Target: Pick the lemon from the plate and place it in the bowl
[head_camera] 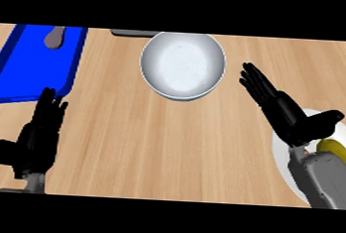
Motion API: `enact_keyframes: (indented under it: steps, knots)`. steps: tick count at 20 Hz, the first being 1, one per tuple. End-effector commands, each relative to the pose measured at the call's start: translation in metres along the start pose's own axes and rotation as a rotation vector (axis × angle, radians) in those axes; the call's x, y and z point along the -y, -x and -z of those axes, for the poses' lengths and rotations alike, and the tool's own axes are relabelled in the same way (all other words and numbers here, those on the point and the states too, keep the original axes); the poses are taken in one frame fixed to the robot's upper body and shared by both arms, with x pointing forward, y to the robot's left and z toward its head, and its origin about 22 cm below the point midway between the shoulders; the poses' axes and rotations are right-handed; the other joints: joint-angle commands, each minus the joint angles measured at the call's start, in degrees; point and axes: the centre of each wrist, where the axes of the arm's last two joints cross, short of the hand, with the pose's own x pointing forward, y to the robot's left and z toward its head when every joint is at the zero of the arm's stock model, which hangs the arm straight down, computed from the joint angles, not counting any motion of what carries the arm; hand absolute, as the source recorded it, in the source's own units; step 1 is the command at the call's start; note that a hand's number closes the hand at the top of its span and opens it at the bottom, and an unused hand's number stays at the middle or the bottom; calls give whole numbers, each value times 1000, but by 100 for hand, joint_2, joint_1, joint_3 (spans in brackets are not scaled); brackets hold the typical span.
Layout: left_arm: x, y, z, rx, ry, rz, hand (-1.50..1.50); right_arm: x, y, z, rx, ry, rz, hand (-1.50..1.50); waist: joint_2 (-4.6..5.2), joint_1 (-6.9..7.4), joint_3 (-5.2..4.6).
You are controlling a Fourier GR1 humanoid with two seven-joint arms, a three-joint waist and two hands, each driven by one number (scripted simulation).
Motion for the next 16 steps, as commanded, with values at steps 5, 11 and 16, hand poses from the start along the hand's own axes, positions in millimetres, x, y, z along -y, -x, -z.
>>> enact_keyframes:
  steps: [5,11,16]
  knots:
    - [-24,-57,32,248,9,186,0,-36,-23,-26,322,-610,206,-150,-157,-213,-139]
    - [-52,-69,32,240,-14,199,0,44,-38,-92,604,-219,-171,-150,-182,-589,-140]
    - [-58,-72,42,267,17,218,0,85,-32,-155,655,-289,-309,-150,-121,-462,-160]
